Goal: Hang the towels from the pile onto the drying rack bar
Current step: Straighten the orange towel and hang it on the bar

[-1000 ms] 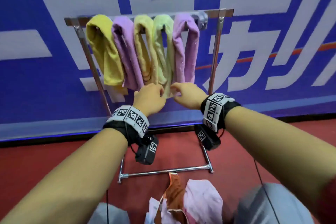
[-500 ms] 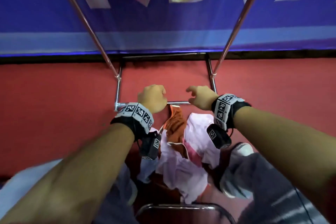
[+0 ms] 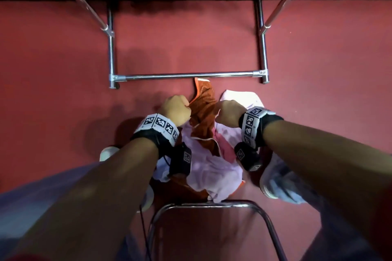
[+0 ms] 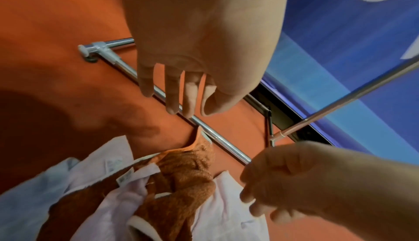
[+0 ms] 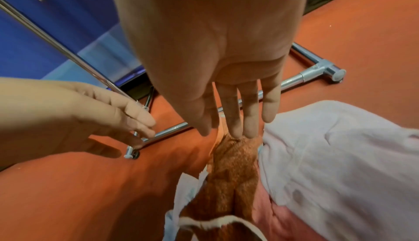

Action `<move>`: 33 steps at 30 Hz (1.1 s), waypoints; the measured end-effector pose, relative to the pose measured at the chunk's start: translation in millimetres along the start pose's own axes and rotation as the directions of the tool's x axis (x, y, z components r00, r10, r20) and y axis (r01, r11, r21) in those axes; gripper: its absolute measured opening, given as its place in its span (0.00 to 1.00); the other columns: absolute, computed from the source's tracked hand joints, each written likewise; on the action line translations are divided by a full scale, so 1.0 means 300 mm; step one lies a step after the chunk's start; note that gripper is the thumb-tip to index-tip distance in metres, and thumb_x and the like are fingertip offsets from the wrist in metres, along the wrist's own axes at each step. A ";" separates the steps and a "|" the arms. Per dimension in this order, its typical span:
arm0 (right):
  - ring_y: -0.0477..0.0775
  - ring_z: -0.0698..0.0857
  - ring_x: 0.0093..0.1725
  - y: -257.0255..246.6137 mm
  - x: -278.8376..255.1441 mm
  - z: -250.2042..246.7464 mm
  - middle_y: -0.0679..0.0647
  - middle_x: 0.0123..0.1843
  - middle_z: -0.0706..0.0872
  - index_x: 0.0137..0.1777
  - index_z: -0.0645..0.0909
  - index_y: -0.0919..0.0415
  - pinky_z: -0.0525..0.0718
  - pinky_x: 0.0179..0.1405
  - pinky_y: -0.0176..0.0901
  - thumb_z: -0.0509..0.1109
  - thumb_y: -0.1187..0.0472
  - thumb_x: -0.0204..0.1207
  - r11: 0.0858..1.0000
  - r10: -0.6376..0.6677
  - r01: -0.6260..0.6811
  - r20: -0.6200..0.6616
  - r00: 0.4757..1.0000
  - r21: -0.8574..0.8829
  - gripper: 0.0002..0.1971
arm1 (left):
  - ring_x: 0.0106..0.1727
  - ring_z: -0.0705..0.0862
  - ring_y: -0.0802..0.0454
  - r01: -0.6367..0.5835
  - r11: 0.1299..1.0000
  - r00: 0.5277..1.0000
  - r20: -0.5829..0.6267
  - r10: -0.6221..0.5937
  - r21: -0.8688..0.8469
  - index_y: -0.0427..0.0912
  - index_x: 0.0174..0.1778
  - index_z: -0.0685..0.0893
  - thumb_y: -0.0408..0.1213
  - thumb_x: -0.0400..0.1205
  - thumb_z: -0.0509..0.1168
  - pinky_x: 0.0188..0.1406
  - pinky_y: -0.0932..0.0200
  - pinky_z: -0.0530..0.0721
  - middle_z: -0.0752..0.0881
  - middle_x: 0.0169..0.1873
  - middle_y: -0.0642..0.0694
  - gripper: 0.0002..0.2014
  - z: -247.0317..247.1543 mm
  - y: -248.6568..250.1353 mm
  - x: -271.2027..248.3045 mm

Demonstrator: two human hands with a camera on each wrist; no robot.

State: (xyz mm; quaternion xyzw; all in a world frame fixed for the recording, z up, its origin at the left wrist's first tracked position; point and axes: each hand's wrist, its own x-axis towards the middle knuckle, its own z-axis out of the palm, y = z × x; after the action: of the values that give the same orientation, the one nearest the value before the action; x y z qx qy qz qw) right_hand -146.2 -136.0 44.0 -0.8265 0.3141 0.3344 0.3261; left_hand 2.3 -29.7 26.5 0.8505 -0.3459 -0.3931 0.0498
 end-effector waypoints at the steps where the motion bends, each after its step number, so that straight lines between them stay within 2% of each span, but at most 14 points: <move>1: 0.54 0.84 0.56 0.006 0.022 0.029 0.49 0.53 0.84 0.63 0.84 0.60 0.75 0.47 0.39 0.65 0.55 0.82 1.000 -0.009 0.010 0.050 0.999 -0.009 0.14 | 0.52 0.87 0.36 0.013 1.000 1.000 0.012 -0.013 0.004 0.41 0.48 0.90 0.29 0.75 0.61 0.53 0.54 0.81 0.91 0.49 0.42 0.14 0.009 -0.014 0.015; 4: 0.59 0.84 0.62 -0.002 0.035 0.078 0.56 0.63 0.86 0.66 0.84 0.58 0.78 0.56 0.42 0.64 0.54 0.82 0.997 -0.036 0.047 0.154 0.987 -0.065 0.17 | 0.41 0.83 0.40 0.022 1.000 0.997 0.073 -0.022 -0.003 0.40 0.46 0.90 0.33 0.73 0.65 0.46 0.56 0.81 0.91 0.45 0.42 0.10 0.037 -0.055 0.043; 7: 0.59 0.82 0.63 -0.015 0.040 0.143 0.57 0.63 0.85 0.67 0.83 0.61 0.74 0.60 0.42 0.66 0.57 0.83 0.998 -0.020 0.034 0.265 0.964 -0.047 0.16 | 0.36 0.79 0.43 0.020 0.999 0.997 0.074 -0.017 -0.045 0.40 0.42 0.90 0.41 0.71 0.67 0.41 0.58 0.82 0.89 0.38 0.46 0.11 0.061 -0.079 0.050; 10: 0.61 0.85 0.60 -0.005 0.068 0.210 0.58 0.62 0.87 0.63 0.86 0.61 0.81 0.62 0.48 0.66 0.57 0.81 0.998 0.021 0.001 0.320 0.947 -0.069 0.15 | 0.40 0.82 0.51 0.044 0.992 0.998 0.060 -0.037 -0.121 0.44 0.46 0.92 0.35 0.75 0.68 0.42 0.64 0.76 0.92 0.45 0.48 0.08 0.078 -0.088 0.052; 13: 0.62 0.86 0.55 0.004 0.083 0.243 0.58 0.57 0.89 0.57 0.89 0.57 0.84 0.58 0.50 0.67 0.54 0.78 0.999 0.023 -0.012 0.287 0.958 -0.040 0.14 | 0.44 0.84 0.53 0.045 0.984 0.997 0.064 -0.035 -0.172 0.46 0.50 0.91 0.32 0.76 0.66 0.42 0.68 0.74 0.92 0.49 0.49 0.12 0.086 -0.080 0.044; 17: 0.53 0.87 0.53 0.019 0.073 0.212 0.53 0.54 0.91 0.56 0.91 0.55 0.81 0.53 0.40 0.73 0.57 0.75 0.994 -0.044 0.023 0.198 0.979 0.105 0.12 | 0.39 0.85 0.55 0.052 0.972 0.995 0.097 -0.031 -0.231 0.48 0.52 0.91 0.32 0.77 0.64 0.33 0.77 0.76 0.91 0.45 0.50 0.14 0.088 -0.061 0.024; 18: 0.46 0.87 0.49 0.028 0.070 0.200 0.51 0.53 0.92 0.54 0.91 0.55 0.80 0.50 0.35 0.75 0.59 0.73 0.987 -0.074 0.046 0.176 0.982 0.155 0.11 | 0.41 0.87 0.53 0.047 0.969 0.995 0.091 -0.025 -0.244 0.50 0.51 0.91 0.35 0.76 0.63 0.38 0.76 0.80 0.91 0.46 0.51 0.14 0.087 -0.052 0.017; 19: 0.37 0.85 0.42 0.036 0.064 0.187 0.50 0.51 0.93 0.52 0.92 0.55 0.77 0.45 0.28 0.76 0.62 0.72 0.973 -0.105 0.074 0.135 0.985 0.218 0.10 | 0.47 0.88 0.51 0.034 0.969 0.996 0.085 -0.013 -0.245 0.51 0.51 0.91 0.38 0.73 0.63 0.50 0.69 0.84 0.92 0.48 0.52 0.15 0.084 -0.038 0.009; 21: 0.29 0.81 0.30 0.045 0.057 0.160 0.50 0.43 0.93 0.48 0.93 0.57 0.74 0.38 0.20 0.76 0.69 0.70 0.925 -0.116 0.094 0.037 0.993 0.369 0.10 | 0.57 0.87 0.51 0.004 0.968 0.996 0.090 0.019 -0.250 0.52 0.53 0.91 0.39 0.72 0.62 0.63 0.59 0.81 0.91 0.53 0.53 0.17 0.078 -0.010 -0.005; 22: 0.30 0.81 0.28 0.043 0.050 0.142 0.48 0.39 0.92 0.47 0.93 0.59 0.76 0.38 0.21 0.76 0.71 0.69 0.883 -0.092 0.079 0.006 0.996 0.463 0.10 | 0.57 0.87 0.52 -0.006 0.964 0.994 0.101 0.035 -0.266 0.51 0.55 0.90 0.35 0.75 0.63 0.61 0.61 0.80 0.90 0.55 0.52 0.16 0.080 0.004 -0.011; 24: 0.37 0.83 0.31 0.035 0.029 0.093 0.47 0.33 0.90 0.44 0.92 0.63 0.83 0.43 0.35 0.75 0.76 0.68 0.758 -0.036 0.042 -0.022 0.999 0.651 0.10 | 0.53 0.86 0.53 -0.031 0.953 0.992 0.104 0.065 -0.301 0.48 0.56 0.90 0.28 0.77 0.65 0.54 0.63 0.81 0.89 0.55 0.50 0.16 0.076 0.030 -0.025; 26: 0.47 0.85 0.37 0.021 0.002 0.037 0.55 0.36 0.91 0.43 0.91 0.65 0.86 0.49 0.46 0.75 0.78 0.68 0.641 -0.017 0.043 -0.042 0.999 0.766 0.10 | 0.49 0.87 0.51 -0.082 0.947 0.991 0.077 0.111 -0.311 0.48 0.50 0.90 0.29 0.76 0.67 0.48 0.60 0.82 0.90 0.48 0.51 0.12 0.064 0.053 -0.041; 29: 0.52 0.85 0.40 -0.005 -0.045 -0.038 0.63 0.42 0.89 0.43 0.89 0.67 0.89 0.46 0.43 0.72 0.80 0.71 0.553 -0.039 0.084 -0.075 0.996 0.829 0.10 | 0.41 0.84 0.46 -0.133 0.964 0.985 0.073 0.153 -0.229 0.44 0.41 0.86 0.29 0.73 0.66 0.36 0.58 0.75 0.86 0.36 0.49 0.07 0.020 0.084 -0.071; 33: 0.58 0.81 0.40 -0.045 -0.122 -0.109 0.66 0.44 0.86 0.42 0.89 0.65 0.87 0.46 0.48 0.70 0.80 0.73 0.512 -0.065 0.158 -0.145 0.987 0.844 0.12 | 0.42 0.84 0.44 -0.159 0.959 0.987 -0.011 0.161 -0.235 0.44 0.35 0.82 0.31 0.73 0.68 0.43 0.53 0.81 0.84 0.33 0.49 0.04 -0.065 0.122 -0.113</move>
State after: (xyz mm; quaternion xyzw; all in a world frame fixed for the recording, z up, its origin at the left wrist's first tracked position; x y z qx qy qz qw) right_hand -146.0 -141.4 94.5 -0.5940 0.3988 0.0767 0.6945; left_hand -19.4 -39.7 74.5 0.8062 -0.3648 -0.4295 0.1802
